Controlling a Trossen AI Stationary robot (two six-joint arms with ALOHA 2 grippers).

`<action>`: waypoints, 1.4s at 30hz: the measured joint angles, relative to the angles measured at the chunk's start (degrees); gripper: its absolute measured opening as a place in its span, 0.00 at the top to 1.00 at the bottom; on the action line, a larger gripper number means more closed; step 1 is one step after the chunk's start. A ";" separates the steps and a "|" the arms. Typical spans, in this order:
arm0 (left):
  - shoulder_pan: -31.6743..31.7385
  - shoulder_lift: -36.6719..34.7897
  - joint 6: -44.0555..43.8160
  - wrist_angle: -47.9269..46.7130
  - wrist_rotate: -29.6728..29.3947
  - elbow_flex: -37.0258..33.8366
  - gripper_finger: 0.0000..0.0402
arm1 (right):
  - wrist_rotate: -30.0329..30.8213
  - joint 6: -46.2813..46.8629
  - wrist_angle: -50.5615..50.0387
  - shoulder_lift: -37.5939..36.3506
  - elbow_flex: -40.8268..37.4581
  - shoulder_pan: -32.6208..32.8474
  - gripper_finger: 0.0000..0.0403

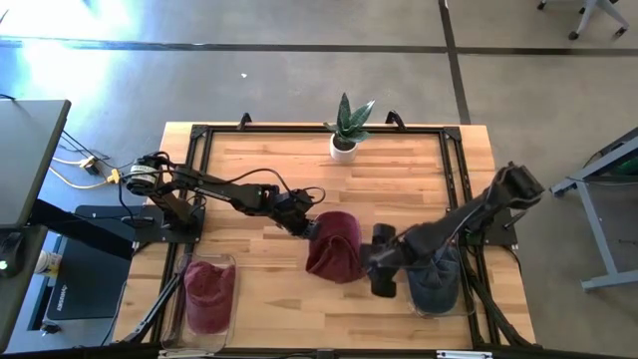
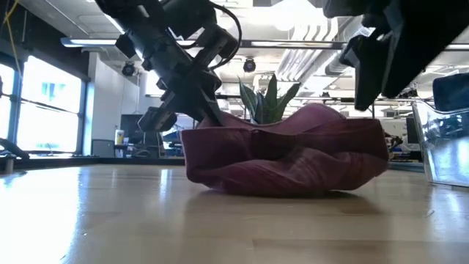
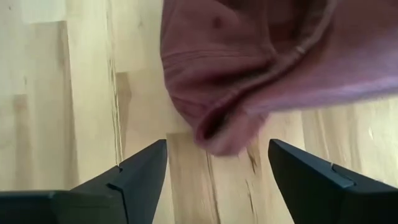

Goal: Pick & Place hat
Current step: Put the red cap into the left transparent bin

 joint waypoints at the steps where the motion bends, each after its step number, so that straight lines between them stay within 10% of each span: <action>1: 0.00 0.00 -0.12 0.24 -0.05 0.00 0.99 | 1.22 -0.39 0.81 1.05 0.00 0.69 0.32; 12: 0.01 0.00 -0.24 0.39 1.14 0.00 0.99 | 8.78 4.74 3.72 8.96 0.00 1.73 0.41; 22: 0.02 0.00 1.48 0.55 5.72 0.00 0.99 | 6.24 10.33 0.45 7.92 0.02 1.29 0.96; 34: 0.78 -1.97 18.19 0.28 5.20 0.98 0.97 | -6.48 23.23 1.30 3.18 0.15 -3.78 0.97; 42: 7.56 -1.97 29.05 -16.66 13.97 5.63 0.70 | -8.36 25.93 1.28 -0.34 0.04 -9.77 0.97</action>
